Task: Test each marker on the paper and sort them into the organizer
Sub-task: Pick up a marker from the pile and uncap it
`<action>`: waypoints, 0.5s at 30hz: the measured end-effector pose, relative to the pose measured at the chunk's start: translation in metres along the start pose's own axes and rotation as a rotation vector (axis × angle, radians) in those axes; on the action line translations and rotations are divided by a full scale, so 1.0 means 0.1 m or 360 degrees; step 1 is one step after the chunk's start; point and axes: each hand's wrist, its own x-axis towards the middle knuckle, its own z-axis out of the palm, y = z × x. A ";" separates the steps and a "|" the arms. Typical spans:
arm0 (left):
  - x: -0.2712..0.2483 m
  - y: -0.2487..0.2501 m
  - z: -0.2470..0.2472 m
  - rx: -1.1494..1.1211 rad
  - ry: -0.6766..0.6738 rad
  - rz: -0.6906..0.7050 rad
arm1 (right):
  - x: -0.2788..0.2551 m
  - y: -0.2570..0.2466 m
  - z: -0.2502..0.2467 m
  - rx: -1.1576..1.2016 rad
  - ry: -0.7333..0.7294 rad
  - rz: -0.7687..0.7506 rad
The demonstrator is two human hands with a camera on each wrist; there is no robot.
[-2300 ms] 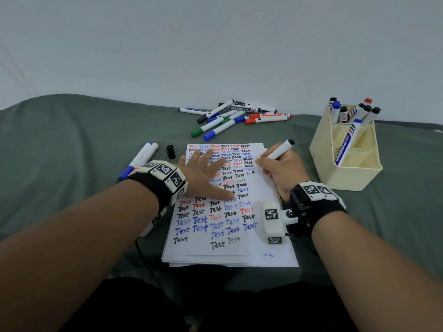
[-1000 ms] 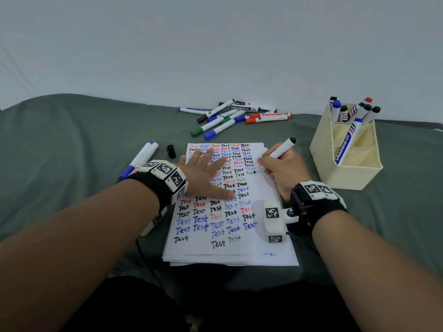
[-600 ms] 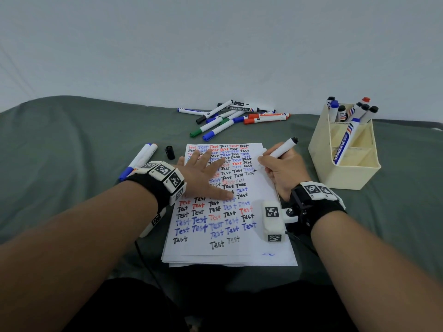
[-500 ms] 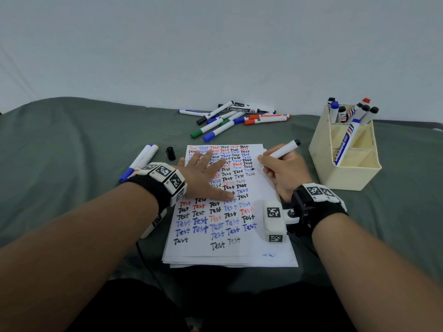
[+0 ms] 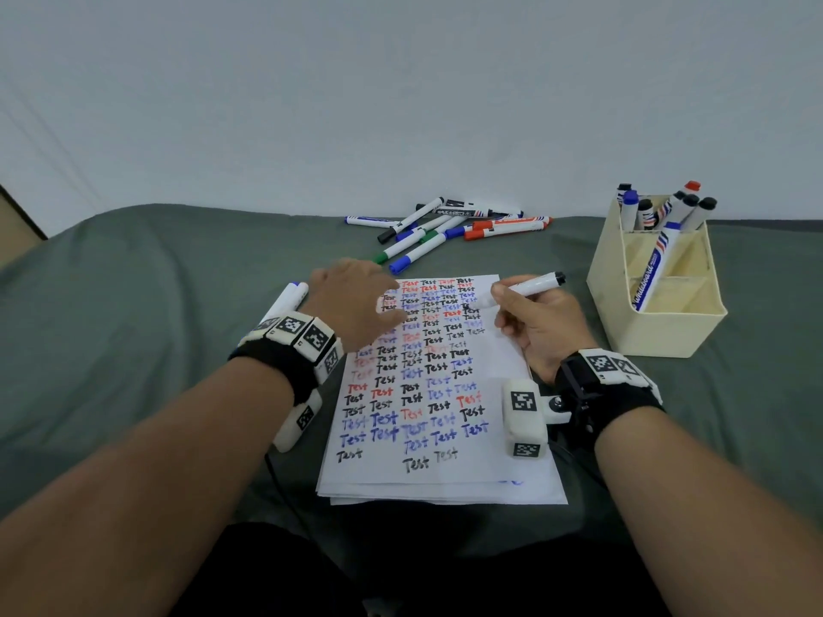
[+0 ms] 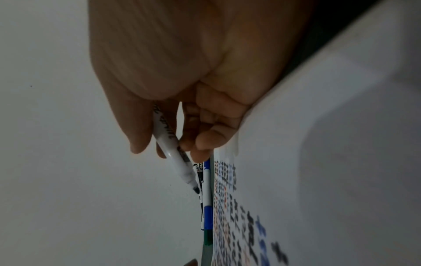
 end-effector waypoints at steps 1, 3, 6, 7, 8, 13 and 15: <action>0.00 -0.03 -0.01 0.0024 0.0018 -0.0088 | 0.00 0.00 0.00 0.0077 0.0006 0.0025; -0.01 -0.04 -0.04 0.0051 0.0031 -0.0232 | -0.01 -0.01 0.01 0.0173 0.0002 0.0061; 0.00 -0.05 -0.06 0.0051 0.0097 -0.0370 | -0.02 -0.02 0.01 0.0185 -0.0026 0.0061; 0.01 -0.08 -0.06 0.0014 0.0103 -0.0422 | -0.03 -0.03 0.01 0.0184 -0.0024 0.0059; 0.02 -0.12 -0.05 -0.0051 0.0094 -0.0469 | -0.03 -0.03 0.01 0.0178 -0.0021 0.0054; 0.06 -0.23 0.05 -0.0340 0.0060 -0.0619 | -0.01 -0.02 0.01 0.0091 -0.0003 0.0000; 0.09 -0.23 0.04 -0.0384 0.0094 -0.0632 | 0.00 0.00 -0.01 0.0031 -0.0011 -0.0033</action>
